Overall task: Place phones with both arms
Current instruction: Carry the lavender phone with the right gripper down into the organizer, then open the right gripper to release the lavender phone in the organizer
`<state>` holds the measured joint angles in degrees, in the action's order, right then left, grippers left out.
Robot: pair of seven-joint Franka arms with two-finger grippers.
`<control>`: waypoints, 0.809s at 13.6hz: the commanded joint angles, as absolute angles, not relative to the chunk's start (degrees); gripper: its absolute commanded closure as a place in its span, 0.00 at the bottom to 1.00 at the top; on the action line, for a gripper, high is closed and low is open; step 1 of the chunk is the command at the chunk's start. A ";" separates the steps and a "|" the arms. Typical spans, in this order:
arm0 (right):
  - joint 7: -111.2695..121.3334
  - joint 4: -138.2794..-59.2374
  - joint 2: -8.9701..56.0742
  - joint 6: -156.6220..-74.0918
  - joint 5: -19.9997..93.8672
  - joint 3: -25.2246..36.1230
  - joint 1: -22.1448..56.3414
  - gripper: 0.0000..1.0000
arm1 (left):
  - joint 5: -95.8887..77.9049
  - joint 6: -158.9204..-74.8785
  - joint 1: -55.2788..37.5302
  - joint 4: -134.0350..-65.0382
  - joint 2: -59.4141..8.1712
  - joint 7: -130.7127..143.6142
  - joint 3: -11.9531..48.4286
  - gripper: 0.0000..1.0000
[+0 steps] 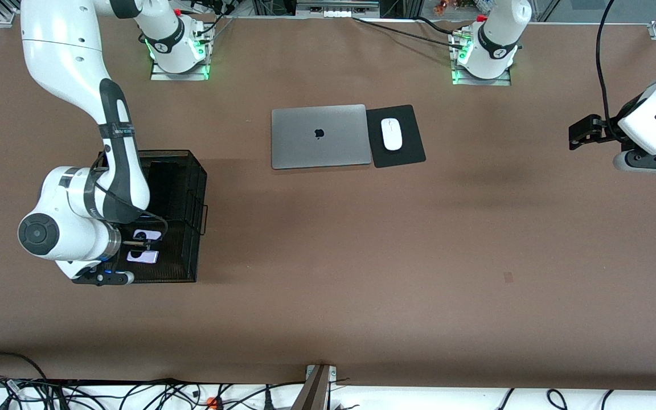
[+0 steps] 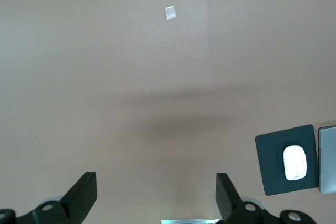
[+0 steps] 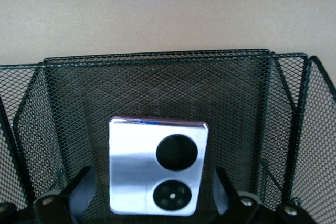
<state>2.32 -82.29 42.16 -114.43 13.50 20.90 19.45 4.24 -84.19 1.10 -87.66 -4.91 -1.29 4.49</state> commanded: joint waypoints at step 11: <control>2.28 -73.30 24.89 -80.34 14.42 20.74 17.84 0.00 | 5.19 -84.29 0.79 -87.36 -6.59 -2.28 4.48 0.00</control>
<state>2.32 -72.18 28.73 -82.48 14.37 21.70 18.46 4.23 -84.19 0.93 -87.84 -6.53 -1.29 4.55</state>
